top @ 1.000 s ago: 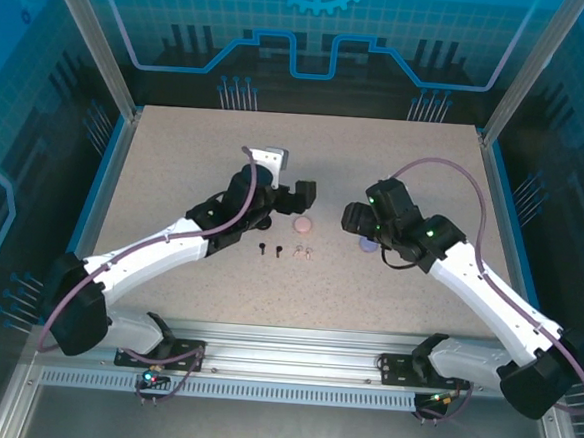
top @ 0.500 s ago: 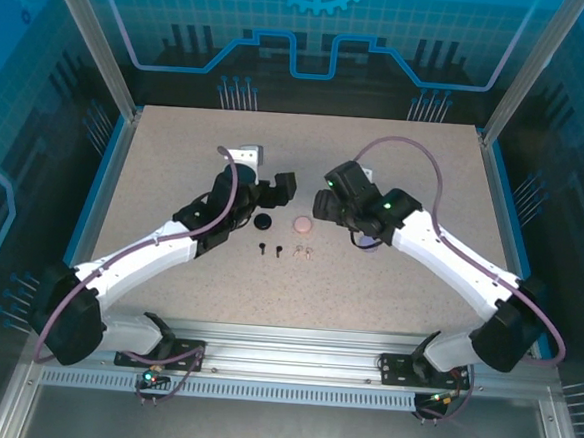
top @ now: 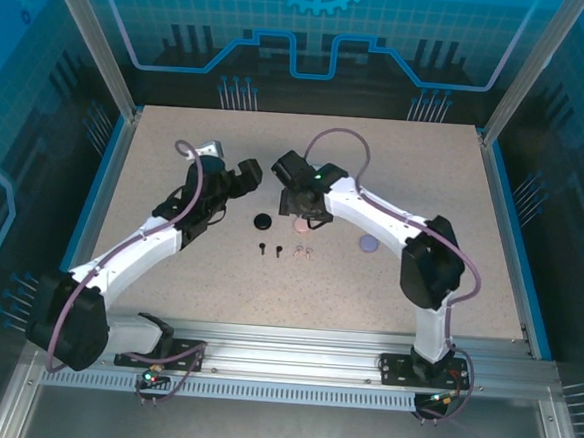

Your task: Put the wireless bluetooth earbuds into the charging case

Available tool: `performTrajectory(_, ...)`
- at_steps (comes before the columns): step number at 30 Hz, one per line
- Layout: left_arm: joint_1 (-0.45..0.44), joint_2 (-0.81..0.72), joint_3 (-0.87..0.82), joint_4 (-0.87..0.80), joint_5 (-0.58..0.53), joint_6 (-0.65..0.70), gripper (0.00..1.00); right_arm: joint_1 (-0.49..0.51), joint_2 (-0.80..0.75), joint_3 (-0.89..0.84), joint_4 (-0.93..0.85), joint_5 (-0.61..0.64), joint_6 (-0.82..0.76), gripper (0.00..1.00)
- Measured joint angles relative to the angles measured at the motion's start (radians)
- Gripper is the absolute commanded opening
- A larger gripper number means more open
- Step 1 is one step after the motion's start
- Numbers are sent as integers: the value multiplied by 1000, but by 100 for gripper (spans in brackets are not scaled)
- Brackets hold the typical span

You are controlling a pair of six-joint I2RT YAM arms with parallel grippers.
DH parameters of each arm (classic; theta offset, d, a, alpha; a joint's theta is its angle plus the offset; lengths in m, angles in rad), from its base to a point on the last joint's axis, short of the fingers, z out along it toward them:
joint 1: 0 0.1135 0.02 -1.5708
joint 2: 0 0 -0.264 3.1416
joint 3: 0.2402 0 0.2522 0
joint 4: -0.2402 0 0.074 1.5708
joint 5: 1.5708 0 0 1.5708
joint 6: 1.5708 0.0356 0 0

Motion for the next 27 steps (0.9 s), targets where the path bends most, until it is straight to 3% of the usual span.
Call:
performTrajectory(13, 66, -31, -71, 14, 77, -113, 99, 22, 244, 238, -135, 13, 160, 79)
performTrajectory(27, 66, -35, -87, 42, 148, -133, 99, -5, 298, 245, -145, -15, 227, 76)
